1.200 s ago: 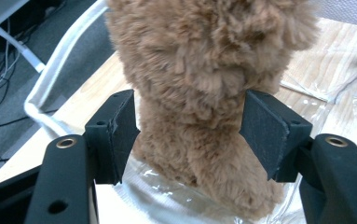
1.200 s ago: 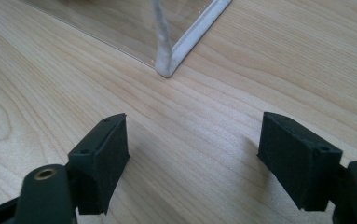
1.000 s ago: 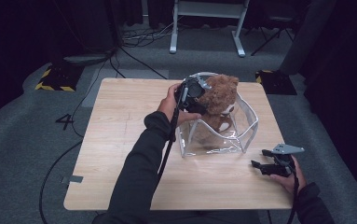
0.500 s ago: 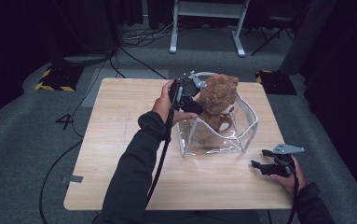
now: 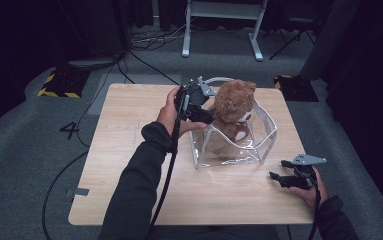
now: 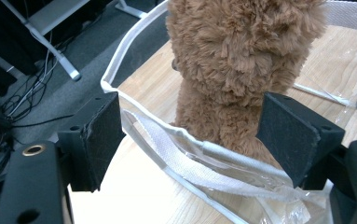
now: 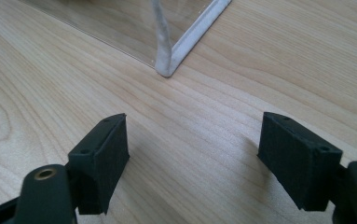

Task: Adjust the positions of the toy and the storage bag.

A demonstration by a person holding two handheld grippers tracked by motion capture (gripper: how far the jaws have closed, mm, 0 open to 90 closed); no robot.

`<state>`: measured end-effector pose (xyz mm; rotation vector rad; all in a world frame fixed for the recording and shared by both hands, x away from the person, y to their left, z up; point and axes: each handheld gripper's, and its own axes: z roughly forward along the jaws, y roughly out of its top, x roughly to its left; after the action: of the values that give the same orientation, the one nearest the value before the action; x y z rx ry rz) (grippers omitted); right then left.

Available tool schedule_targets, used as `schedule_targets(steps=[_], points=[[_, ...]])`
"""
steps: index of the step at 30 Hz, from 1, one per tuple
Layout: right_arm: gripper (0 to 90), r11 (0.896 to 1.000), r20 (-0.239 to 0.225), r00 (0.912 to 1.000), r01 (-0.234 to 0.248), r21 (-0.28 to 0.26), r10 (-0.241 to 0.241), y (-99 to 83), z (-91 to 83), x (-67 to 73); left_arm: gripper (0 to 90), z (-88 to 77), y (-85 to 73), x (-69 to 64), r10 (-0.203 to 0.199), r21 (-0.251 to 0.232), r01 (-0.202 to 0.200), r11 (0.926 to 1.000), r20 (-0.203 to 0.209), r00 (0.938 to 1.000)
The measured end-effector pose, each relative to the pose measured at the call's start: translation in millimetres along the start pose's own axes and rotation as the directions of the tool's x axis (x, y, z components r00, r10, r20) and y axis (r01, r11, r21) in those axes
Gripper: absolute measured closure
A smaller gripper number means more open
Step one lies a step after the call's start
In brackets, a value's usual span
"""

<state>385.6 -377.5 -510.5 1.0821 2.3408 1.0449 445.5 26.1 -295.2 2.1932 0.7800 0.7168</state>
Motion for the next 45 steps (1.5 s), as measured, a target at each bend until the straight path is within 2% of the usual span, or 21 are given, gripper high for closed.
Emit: schedule_targets(steps=[13,27,37,45], points=[[24.1,1.000,0.000,1.0000,0.001,0.000,-0.001,0.0,0.0,0.0,21.6,-8.3,-12.1,-1.4,0.004,-0.018,-0.004,0.9998,-0.009,1.0000],[24.1,1.000,0.000,1.0000,0.000,0.000,0.000,0.0,0.0,0.0,21.0,-19.6,-31.3,4.4,-0.007,-0.019,0.006,0.9998,-0.029,0.9995],[24.1,1.000,0.000,1.0000,0.001,0.000,-0.001,0.0,0.0,0.0,20.6,-19.6,-47.5,4.3,0.003,0.016,-0.002,0.9999,-0.052,0.9986],[24.1,1.000,0.001,1.0000,0.000,0.000,0.000,0.0,0.1,0.0,20.9,-18.7,-60.8,5.2,0.008,0.030,-0.007,0.9995,-0.044,0.9990]])
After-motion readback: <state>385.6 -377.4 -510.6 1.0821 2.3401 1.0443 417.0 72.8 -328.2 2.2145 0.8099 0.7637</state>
